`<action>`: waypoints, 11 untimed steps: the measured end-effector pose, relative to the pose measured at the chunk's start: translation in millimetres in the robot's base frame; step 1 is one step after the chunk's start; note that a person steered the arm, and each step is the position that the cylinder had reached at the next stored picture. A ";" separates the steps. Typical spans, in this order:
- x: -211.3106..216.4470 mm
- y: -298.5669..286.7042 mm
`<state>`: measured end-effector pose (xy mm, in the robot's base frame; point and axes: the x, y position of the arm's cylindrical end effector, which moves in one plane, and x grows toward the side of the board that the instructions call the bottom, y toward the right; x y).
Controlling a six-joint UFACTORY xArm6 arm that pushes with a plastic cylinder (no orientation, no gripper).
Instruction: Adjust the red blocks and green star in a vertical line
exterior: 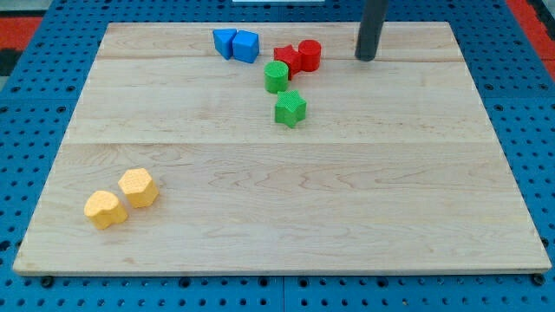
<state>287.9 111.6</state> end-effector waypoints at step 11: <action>128.4 -100.3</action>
<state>416.4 11.3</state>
